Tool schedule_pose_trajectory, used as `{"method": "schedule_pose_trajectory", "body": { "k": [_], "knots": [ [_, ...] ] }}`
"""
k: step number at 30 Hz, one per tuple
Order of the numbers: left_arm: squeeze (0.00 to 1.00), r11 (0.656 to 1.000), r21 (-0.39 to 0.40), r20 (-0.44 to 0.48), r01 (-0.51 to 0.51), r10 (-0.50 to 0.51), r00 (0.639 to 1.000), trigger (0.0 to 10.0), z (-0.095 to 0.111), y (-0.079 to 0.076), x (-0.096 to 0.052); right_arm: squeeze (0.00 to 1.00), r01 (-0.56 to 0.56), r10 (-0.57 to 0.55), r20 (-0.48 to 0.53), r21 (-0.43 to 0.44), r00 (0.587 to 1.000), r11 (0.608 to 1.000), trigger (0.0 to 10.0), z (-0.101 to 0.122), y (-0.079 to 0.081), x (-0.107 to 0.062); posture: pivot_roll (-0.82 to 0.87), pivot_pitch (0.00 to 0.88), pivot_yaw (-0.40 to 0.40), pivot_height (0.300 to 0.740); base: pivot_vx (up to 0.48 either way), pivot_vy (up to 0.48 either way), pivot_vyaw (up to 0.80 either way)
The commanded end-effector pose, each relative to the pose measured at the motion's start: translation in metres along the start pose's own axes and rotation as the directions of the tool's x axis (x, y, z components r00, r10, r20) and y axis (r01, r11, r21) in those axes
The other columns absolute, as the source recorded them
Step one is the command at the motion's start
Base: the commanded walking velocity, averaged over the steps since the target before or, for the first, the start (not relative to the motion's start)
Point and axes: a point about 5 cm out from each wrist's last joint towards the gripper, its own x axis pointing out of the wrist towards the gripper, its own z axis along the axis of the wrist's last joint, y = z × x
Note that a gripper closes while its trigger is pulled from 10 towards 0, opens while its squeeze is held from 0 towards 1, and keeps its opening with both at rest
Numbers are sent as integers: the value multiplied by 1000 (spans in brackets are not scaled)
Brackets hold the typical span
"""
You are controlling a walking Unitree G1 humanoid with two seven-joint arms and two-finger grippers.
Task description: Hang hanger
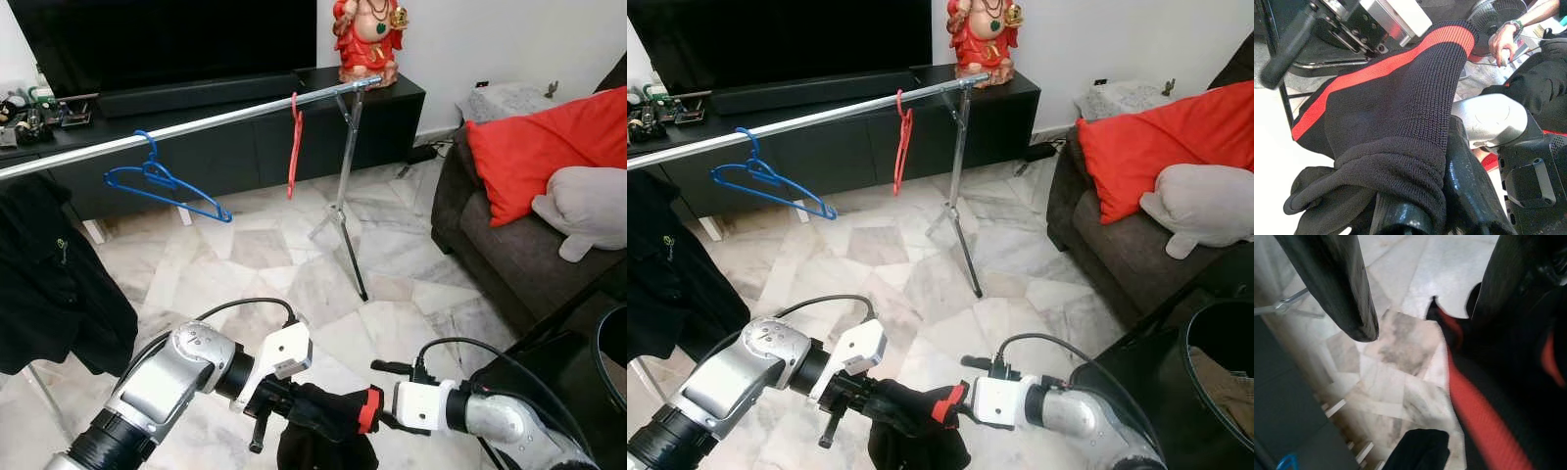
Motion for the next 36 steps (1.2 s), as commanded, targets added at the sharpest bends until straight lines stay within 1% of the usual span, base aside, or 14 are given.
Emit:
{"method": "schedule_pose_trajectory", "body": {
  "k": [1,4,6,9,12,13,17,18,20,23,26,32,35,36],
  "knots": [
    [0,999,28,5,26,-26,1000,0,7,-3,-1,0,-13,14,12,-17,1000,1000,10000,2,1,3,-23,99,69,740,0,0,0],
    [0,999,29,4,28,-29,1000,0,7,-4,0,0,-21,22,29,-41,999,999,10000,5,1,4,-16,98,71,740,0,0,0],
    [0,999,30,2,32,-32,999,0,7,-5,0,0,-37,41,46,-81,998,996,10000,8,2,7,-8,99,71,740,0,0,0],
    [0,999,31,0,33,-33,999,0,7,-6,0,0,-50,55,61,-84,997,995,10000,10,2,10,-4,98,71,740,0,0,0],
    [0,999,31,-1,34,-34,999,0,8,-6,0,0,-86,88,93,-28,992,996,10000,14,4,13,8,97,71,740,0,0,0],
    [0,999,32,-1,34,-34,999,0,8,-7,-1,0,-118,119,105,-10,987,993,10000,15,6,15,11,97,72,740,0,0,0],
    [0,999,32,-3,31,-31,1000,0,8,-7,-2,0,-201,199,104,6,974,980,10000,16,11,19,24,96,73,740,0,0,0],
    [0,999,32,-3,31,-31,1000,0,8,-7,-2,0,-201,199,104,6,974,980,10000,16,11,19,24,96,73,740,0,0,0],
    [0,999,31,-4,28,-28,1000,0,8,-7,-3,0,-286,276,123,69,953,956,10000,16,17,20,30,96,74,740,0,0,0],
    [0,999,29,-5,23,-23,1000,0,8,-7,-3,0,-362,346,139,113,928,925,10000,15,24,20,32,96,75,740,0,0,0],
    [0,999,28,-5,23,-23,1000,0,8,-8,-3,0,-409,394,135,111,909,906,10000,13,30,19,32,96,76,740,0,0,0],
    [0,999,30,-2,26,-26,1000,0,9,-8,-1,0,-420,391,179,174,903,890,10000,15,30,21,36,96,78,740,0,0,0],
    [0,999,29,-2,25,-25,1000,0,9,-8,0,0,-380,365,120,149,923,913,10000,14,28,25,34,97,78,740,0,0,0],
    [0,999,29,-2,25,-25,1000,0,9,-8,0,0,-379,364,119,149,924,913,10000,14,28,25,34,97,78,740,0,0,0]
  ]
}}
